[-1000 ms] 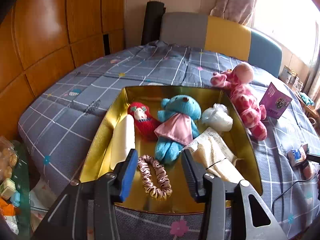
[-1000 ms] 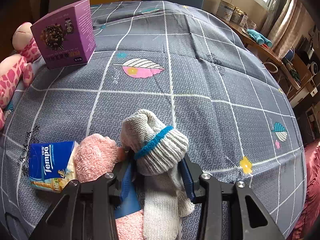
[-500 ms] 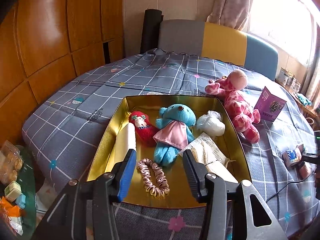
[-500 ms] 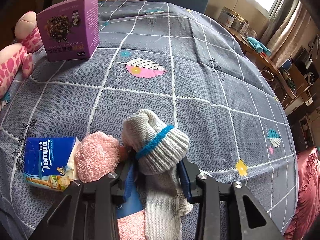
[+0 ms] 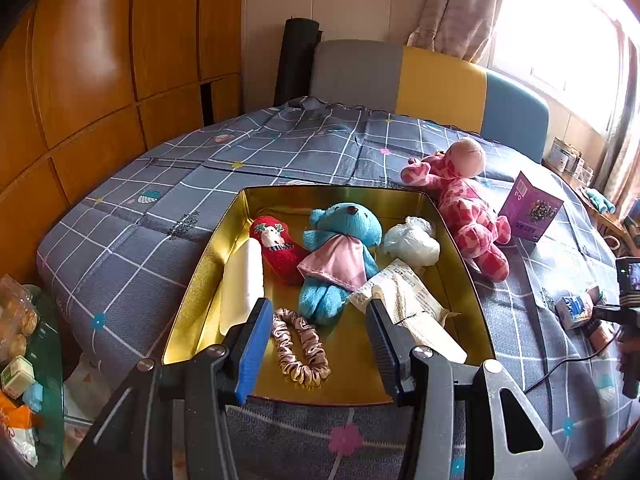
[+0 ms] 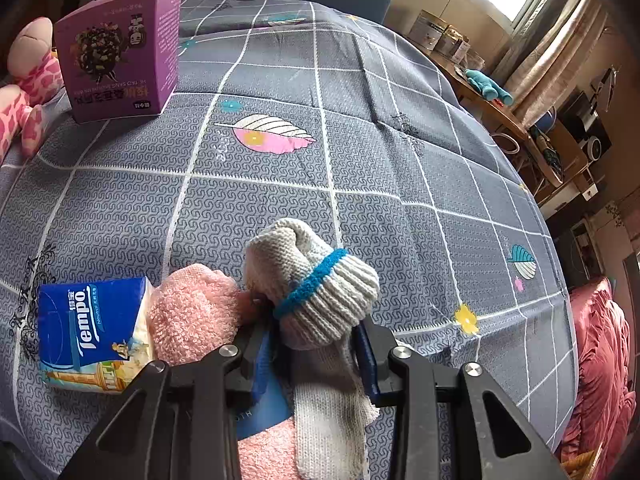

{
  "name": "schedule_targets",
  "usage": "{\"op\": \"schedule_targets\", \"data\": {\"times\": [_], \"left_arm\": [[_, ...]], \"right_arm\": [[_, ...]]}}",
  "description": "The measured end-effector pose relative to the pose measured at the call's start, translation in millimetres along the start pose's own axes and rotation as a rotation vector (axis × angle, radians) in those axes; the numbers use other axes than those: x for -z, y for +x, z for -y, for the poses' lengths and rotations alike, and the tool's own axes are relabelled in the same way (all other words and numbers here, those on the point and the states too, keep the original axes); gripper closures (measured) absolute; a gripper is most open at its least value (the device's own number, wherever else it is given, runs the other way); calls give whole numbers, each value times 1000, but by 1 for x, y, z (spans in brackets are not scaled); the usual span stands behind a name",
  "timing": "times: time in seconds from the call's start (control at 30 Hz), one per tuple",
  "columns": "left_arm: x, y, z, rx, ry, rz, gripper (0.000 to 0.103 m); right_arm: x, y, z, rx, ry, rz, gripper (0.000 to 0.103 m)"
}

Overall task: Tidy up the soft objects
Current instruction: 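Lift the white knit sock with the right gripper toward the gold tray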

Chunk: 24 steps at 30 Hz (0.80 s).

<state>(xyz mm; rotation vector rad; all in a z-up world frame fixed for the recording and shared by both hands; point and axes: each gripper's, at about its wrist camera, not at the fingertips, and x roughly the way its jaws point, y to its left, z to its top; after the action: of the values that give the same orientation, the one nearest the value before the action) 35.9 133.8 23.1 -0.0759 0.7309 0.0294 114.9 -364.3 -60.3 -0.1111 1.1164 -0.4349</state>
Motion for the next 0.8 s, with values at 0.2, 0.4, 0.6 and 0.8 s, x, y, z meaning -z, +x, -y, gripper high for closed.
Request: {"op": "schedule_targets", "data": {"times": [0.2, 0.4, 0.6, 0.8], "left_arm": [[4, -1, 1, 17, -1, 4, 54], [6, -1, 3, 30, 2, -1, 53], [8, -1, 4, 36, 5, -2, 53], [8, 0, 4, 35, 4, -6, 51]], "right_arm": [[-1, -1, 2, -1, 46, -13, 69], [-7, -1, 15, -14, 99, -1, 69], [-7, -7, 21, -19, 121, 19, 69], [-9, -37, 32, 5, 188, 126, 69]]}}
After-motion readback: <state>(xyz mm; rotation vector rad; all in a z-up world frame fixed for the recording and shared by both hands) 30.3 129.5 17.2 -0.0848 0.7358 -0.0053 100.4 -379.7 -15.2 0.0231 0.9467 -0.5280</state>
